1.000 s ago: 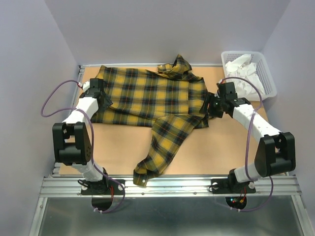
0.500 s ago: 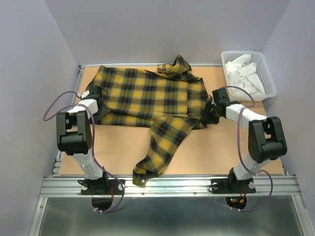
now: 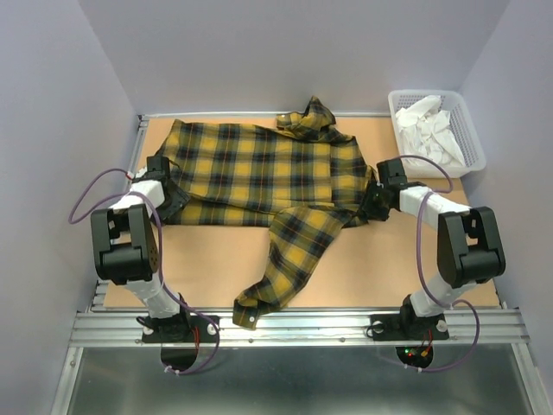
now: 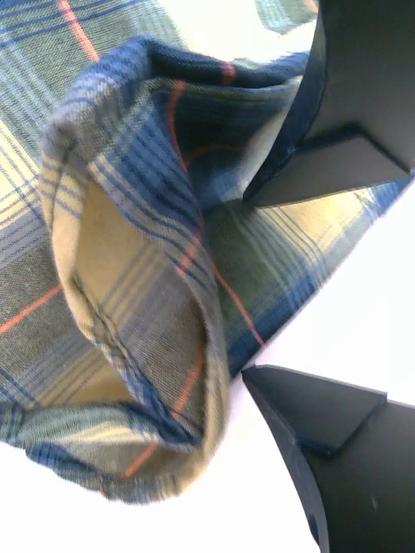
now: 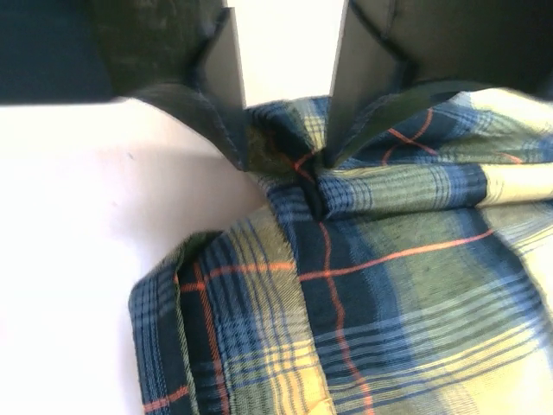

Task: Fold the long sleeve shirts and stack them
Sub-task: Fold the shirt

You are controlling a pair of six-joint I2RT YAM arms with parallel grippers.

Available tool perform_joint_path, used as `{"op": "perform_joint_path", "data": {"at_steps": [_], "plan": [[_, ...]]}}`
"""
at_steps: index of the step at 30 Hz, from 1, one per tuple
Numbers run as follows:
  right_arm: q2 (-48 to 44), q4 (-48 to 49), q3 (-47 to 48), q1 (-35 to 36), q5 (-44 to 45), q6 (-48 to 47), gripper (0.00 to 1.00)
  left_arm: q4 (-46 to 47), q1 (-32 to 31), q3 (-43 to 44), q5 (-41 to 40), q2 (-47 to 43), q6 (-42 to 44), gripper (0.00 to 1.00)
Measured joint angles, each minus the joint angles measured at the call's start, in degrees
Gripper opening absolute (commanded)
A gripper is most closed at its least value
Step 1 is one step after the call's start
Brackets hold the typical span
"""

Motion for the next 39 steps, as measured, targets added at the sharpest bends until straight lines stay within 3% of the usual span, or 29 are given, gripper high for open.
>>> {"op": "perform_joint_path", "data": {"at_steps": [1,4,8,12,17,22,24,27,28,30,31,35,39], "plan": [[-1.2,-0.3,-0.3,-0.2,0.1,-0.7,0.61,-0.6,0.0,-0.5,0.7,-1.3,0.5,0.95],[-5.8,-1.5,-0.7,-0.3,-0.2,-2.1,0.73,-2.4,-1.0,-1.8,2.7,-7.4,2.3,0.99],[-15.3,-1.7,-0.7,-0.3,-2.1,-4.0,0.87,-2.6,-7.6,-2.8,7.6,-18.0,5.8,0.99],[-20.0,-1.9,-0.7,-0.2,-3.8,-5.2,0.91,-1.9,-16.7,-5.5,17.4,-26.0,8.2,0.99],[-21.2,-3.6,-0.7,-0.2,-5.2,-5.8,0.91,-2.8,-26.2,-10.3,29.4,-29.5,8.1,0.99],[-21.2,-4.7,-0.7,-0.2,-5.9,-5.9,0.91,-3.4,-35.3,-12.5,35.4,-31.9,7.1,0.97],[-21.2,-4.8,-0.7,-0.2,-6.3,-5.9,0.91,-3.4,-38.7,-12.9,36.8,-32.0,6.6,0.90],[-21.2,-4.8,-0.8,-0.2,-6.7,-5.9,0.91,-3.4,-43.1,-14.3,37.5,-31.6,5.6,0.72],[-21.3,-4.8,-0.9,-0.2,-6.8,-5.9,0.91,-3.6,-44.7,-15.0,37.6,-31.1,5.0,0.58],[-21.5,-4.9,-1.2,-0.2,-7.0,-5.9,0.91,-3.9,-46.4,-15.5,37.7,-30.2,4.6,0.45],[-21.6,-4.8,-1.4,-0.2,-7.1,-5.9,0.91,-4.3,-47.2,-15.6,37.7,-29.4,4.3,0.33],[-22.1,-5.4,-1.8,-0.2,-7.2,-5.7,0.91,-4.7,-48.2,-14.7,37.6,-27.6,3.9,0.00],[-23.1,-5.6,-1.8,-0.2,-7.2,-5.7,0.91,-6.4,-48.2,-7.8,36.9,-24.2,4.2,0.00]]}}
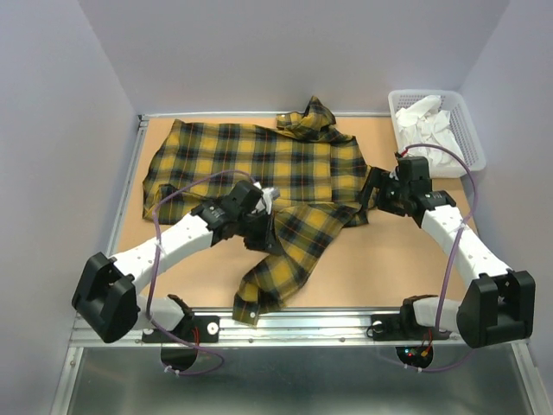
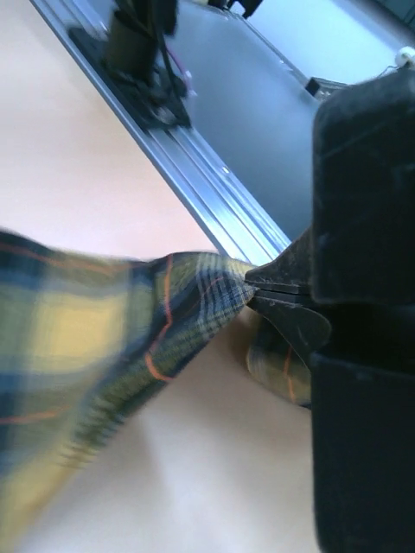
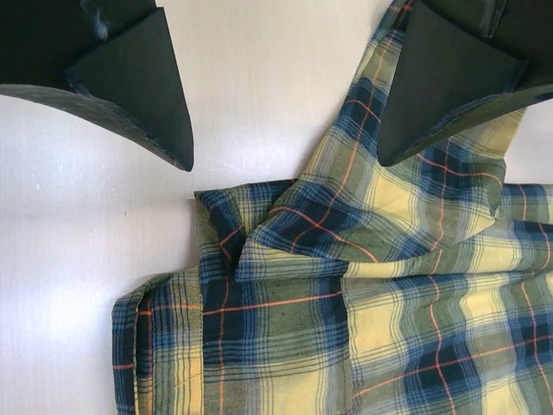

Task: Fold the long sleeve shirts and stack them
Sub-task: Fold the shirt

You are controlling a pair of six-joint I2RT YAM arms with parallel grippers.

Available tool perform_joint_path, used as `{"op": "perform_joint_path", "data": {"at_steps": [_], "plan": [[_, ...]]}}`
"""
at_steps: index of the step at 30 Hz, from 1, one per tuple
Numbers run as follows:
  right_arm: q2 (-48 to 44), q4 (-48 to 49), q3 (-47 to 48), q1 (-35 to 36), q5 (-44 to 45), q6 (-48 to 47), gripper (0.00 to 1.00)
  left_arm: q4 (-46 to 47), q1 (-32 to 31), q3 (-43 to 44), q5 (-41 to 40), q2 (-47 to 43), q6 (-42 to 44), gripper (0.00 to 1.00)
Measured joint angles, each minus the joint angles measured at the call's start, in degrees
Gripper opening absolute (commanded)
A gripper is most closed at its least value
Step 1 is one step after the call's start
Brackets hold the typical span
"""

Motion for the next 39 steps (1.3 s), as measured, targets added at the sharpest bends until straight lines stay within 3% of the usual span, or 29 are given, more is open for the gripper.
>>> {"op": "perform_joint_path", "data": {"at_steps": [4,14,18,26,37,39], "plan": [[-1.0,-0.1,0.0,0.0,0.1,0.0,0.91,1.0,1.2,11.2,-0.1,5.6,0.3,0.00],[-3.8,-0.3,0.0,0.0,1.6,-0.8,0.91,7.3,14.8,32.4,2.9,26.1,-1.5,0.00],[-4.4,-0.3,0.0,0.0,1.7,-0.9,0.91,9.5,17.4,40.3,4.5,33.5,-3.0,0.00],[-4.6,-0.3,0.0,0.0,1.7,-1.3,0.91,17.4,20.5,44.4,9.3,39.7,-10.3,0.01],[-4.5,-0.4,-1.7,0.0,1.2,-1.3,0.91,29.1,22.9,43.8,10.4,43.8,-19.2,0.09],[-4.5,-0.5,-1.9,0.0,1.3,-1.3,0.91,32.2,23.6,42.9,9.8,43.8,-20.7,0.14]]}}
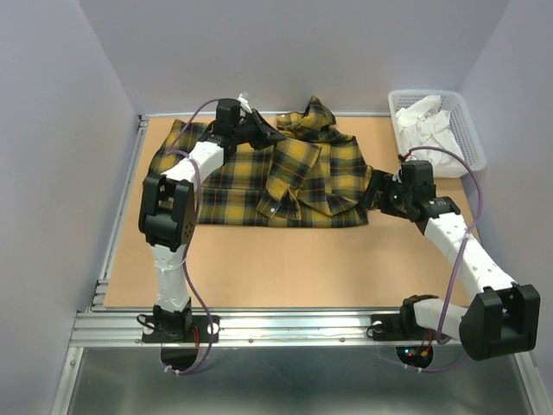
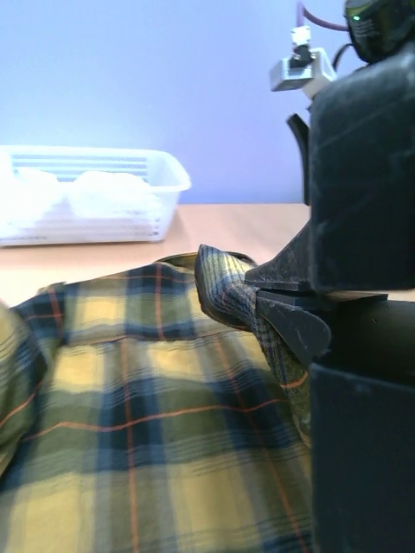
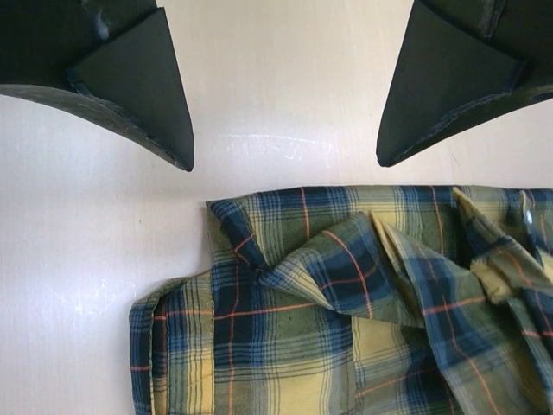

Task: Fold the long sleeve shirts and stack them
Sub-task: Fold the shirt

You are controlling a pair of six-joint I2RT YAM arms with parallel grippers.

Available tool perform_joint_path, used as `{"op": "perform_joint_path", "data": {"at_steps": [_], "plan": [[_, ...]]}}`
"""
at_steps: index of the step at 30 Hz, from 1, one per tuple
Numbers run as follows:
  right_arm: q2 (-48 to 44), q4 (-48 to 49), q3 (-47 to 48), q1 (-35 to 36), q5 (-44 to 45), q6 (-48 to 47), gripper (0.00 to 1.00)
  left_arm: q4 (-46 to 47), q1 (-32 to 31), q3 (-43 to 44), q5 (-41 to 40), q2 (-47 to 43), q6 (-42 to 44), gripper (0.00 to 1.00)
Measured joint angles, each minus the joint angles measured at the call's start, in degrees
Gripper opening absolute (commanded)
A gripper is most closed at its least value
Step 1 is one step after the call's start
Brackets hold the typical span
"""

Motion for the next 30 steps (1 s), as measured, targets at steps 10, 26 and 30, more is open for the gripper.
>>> {"op": "perform_joint_path", "data": {"at_steps": [10,26,30], "plan": [[1.4,0.4,-1.9,0.0,-0.9,1.5,0.88,5.6,2.1,-1.4,-0.6,1.4,-3.2,0.94],[11.9,10.1,-1.9,0.0,-10.0,6.4,0.38,-16.2,7.3,-11.2,-28.3,-17.2,15.1,0.88],[15.0,14.2,-2.3,0.0,-12.0,8.3,0.29,-16.6,8.9,-19.5,-36.3,-25.6,18.3,0.78]]}}
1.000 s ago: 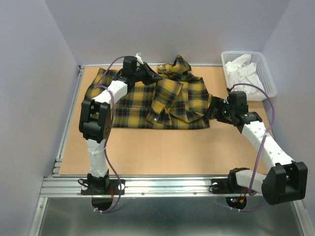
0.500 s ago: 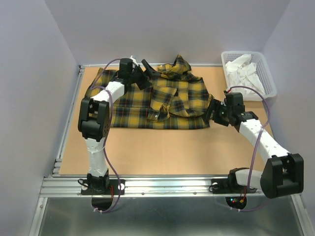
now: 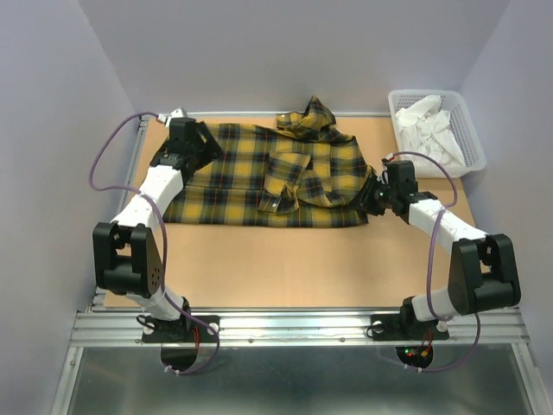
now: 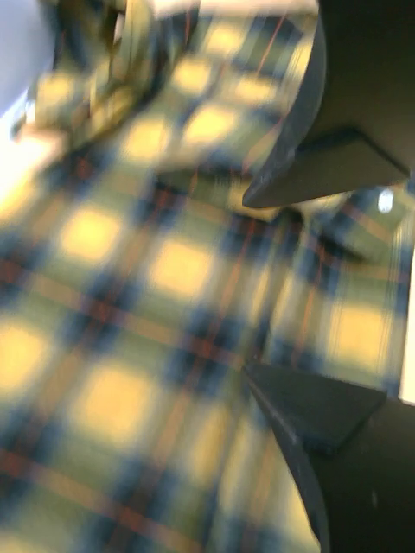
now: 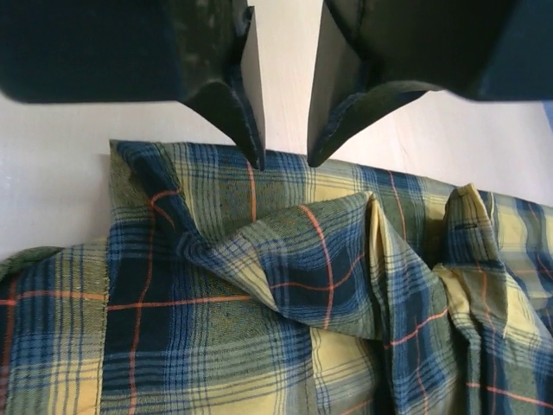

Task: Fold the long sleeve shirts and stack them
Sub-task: Fold the shirt

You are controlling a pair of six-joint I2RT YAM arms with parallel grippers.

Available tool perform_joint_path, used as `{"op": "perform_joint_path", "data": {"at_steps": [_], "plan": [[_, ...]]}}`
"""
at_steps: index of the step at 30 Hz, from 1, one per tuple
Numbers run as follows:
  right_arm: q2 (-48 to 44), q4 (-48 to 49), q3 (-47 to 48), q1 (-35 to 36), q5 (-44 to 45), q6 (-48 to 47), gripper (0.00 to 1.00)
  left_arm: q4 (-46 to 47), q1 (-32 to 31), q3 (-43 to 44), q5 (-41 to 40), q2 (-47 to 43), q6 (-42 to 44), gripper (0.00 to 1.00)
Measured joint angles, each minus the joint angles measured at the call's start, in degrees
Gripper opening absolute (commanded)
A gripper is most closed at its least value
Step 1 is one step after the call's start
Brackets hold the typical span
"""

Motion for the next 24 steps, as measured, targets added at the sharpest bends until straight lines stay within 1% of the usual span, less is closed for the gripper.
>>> {"op": "perform_joint_path", "data": {"at_steps": [3,4,7,12,14,19,24], "plan": [[1.7,2.1,-0.7,0.0,-1.0,1.2,0.26,0.0,2.8,-6.4,-3.4,-1.4,1.6,0.76],[2.7,3.4,-1.2,0.0,-1.4,1.7,0.26,-0.4,4.7,-9.1,-4.4,-0.5,2.1,0.76],[4.4,4.7,-1.5,0.0,-1.7,2.5,0.24,-1.6,8.4,-12.9,-5.9,2.6,2.3,0.76],[8.4,8.4,-2.8,0.0,-0.6,2.8,0.18,-2.7,11.5,-13.6,-6.8,7.8,2.6,0.76],[10.1,9.3,-3.7,0.0,0.5,2.9,0.18,-2.6,12.2,-13.9,-7.1,9.1,2.8,0.76],[11.3,12.3,-6.1,-0.8,2.3,5.6,0.18,-0.8,13.7,-15.9,-6.7,7.9,2.8,0.76],[11.3,16.2,-8.7,-3.6,-0.2,9.9,0.20,1.3,16.4,-20.7,-3.9,4.1,2.0,0.76]]}}
